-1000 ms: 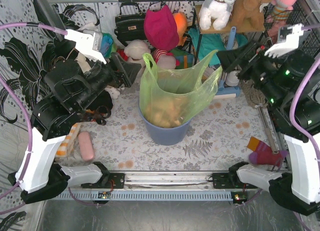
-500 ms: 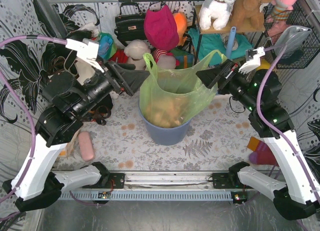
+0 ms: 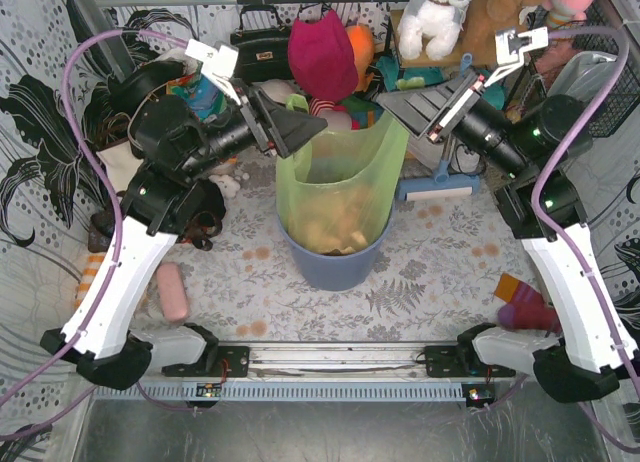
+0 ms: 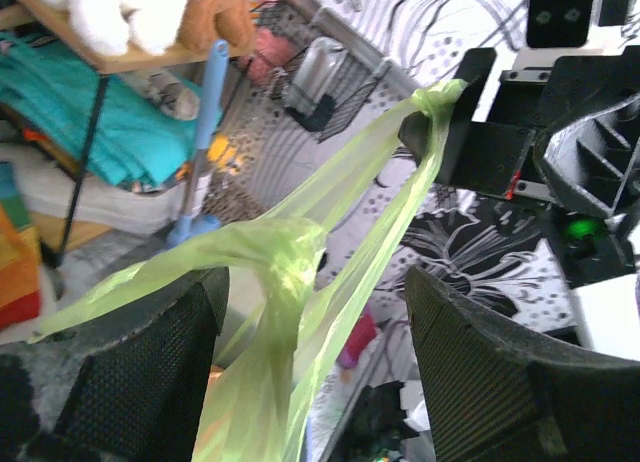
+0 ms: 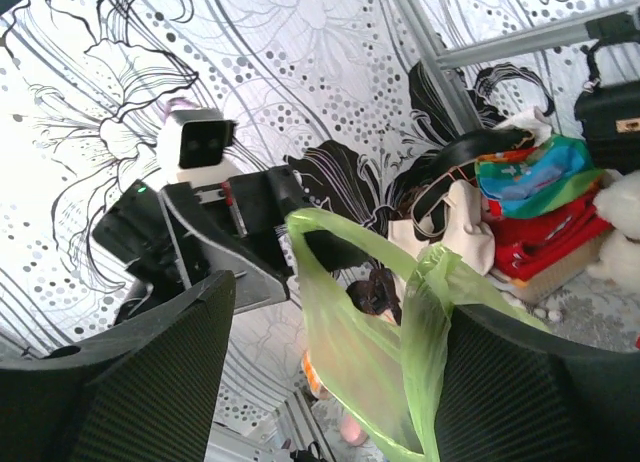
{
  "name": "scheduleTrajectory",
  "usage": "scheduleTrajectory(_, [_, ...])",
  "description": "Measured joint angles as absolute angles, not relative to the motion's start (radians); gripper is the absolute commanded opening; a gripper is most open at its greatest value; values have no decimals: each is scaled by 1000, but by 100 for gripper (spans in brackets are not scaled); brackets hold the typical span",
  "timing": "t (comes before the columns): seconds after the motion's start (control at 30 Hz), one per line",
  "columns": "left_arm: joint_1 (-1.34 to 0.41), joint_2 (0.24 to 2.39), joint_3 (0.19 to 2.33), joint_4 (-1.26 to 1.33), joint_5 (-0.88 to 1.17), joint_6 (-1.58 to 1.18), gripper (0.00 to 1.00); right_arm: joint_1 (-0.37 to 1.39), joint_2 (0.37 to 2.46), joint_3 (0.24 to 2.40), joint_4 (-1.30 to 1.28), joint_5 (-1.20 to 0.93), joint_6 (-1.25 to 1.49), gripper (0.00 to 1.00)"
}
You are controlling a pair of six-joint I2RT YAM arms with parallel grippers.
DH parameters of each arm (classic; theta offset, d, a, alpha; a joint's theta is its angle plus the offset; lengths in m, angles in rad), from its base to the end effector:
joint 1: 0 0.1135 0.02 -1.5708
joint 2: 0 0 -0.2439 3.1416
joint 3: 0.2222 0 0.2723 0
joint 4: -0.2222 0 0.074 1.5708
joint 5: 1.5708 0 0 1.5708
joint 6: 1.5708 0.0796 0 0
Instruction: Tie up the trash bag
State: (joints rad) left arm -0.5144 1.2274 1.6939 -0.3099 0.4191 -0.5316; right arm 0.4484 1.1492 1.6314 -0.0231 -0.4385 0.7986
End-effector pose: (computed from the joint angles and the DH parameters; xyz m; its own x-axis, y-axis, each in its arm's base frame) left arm 0.2392 -0.1724 0.5391 -0.2882 -0.3690 -0.8836 0.7579 0.4761 -0.4460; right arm 0.2184 0.1426 0.5771 -0.2483 0.6003 -0.7602 -0.7992 0.3165 0.5109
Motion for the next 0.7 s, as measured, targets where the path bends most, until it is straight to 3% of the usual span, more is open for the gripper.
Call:
scheduleTrajectory(0.27, [-383,1286,1766,-96,674,-761,79,448,1308,1841,-44,-513,800,67])
scheduleTrajectory(0.6, [-372,1204,1867,-84,687,-787,78,448,1474,2150,-194,-503,720,63])
scheduleTrajectory(0.7, [-372,1177,1839,-91,669,-776,78,448,1465,2149,-218,-494,709,63])
